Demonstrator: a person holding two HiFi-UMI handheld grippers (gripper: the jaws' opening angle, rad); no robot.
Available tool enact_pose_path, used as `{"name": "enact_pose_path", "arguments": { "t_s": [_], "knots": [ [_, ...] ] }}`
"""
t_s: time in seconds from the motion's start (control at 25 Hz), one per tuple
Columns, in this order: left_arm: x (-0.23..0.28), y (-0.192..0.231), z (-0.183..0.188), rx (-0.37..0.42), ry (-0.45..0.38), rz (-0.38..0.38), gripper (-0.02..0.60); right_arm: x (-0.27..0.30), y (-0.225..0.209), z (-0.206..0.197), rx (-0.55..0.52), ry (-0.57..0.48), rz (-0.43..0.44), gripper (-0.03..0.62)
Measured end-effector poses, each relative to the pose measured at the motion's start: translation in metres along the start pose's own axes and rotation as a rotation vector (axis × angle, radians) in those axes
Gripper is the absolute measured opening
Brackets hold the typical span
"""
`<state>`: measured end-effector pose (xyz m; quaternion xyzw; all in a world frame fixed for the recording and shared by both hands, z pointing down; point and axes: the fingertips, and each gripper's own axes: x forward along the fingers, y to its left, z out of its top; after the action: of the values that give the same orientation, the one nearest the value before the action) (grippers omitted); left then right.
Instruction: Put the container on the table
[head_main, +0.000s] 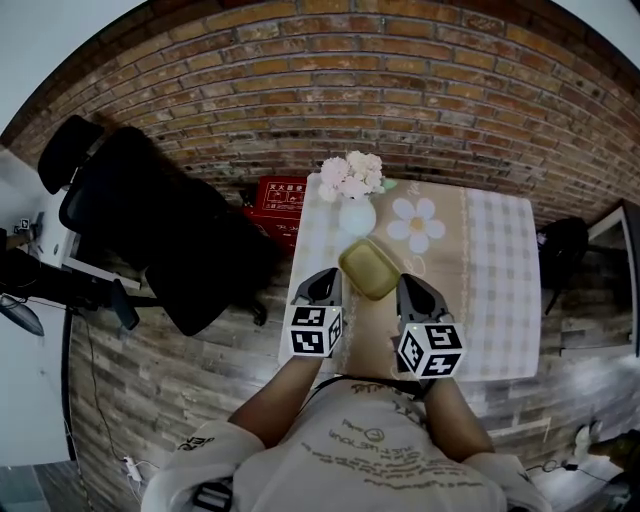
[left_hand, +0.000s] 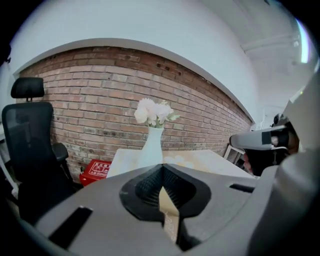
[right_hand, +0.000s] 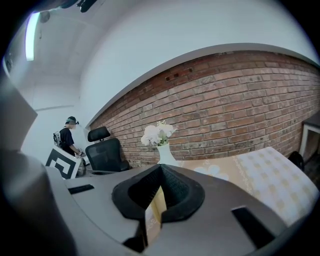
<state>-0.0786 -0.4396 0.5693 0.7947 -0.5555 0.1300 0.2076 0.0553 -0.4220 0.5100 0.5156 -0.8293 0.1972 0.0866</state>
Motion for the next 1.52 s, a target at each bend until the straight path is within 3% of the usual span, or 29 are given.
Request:
{"name": "enact_pose_path", "arguments": {
  "t_s": [0.28,0.52,0.64,1.52],
  "knots": [
    [-0.046,0.005,0.042,0.069,-0.100,0.012,0.005,0.004,0.023,0.003,-0.020,-0.071,-0.016,0.002],
    [-0.086,0.004,0.075,0.096,-0.244,-0.002,0.005,-0.010,0.046,0.032,-0.051,-0.240,-0.012,0.002],
    [-0.098,0.004,0.083,0.115,-0.287,0.000,0.005,-0.013,0.055,0.038,-0.085,-0.273,-0.010,0.002],
    [-0.106,0.003,0.077,0.114,-0.287,-0.014,0.005,-0.024,0.072,0.036,-0.087,-0.257,-0.001,0.002]
  ]
}}
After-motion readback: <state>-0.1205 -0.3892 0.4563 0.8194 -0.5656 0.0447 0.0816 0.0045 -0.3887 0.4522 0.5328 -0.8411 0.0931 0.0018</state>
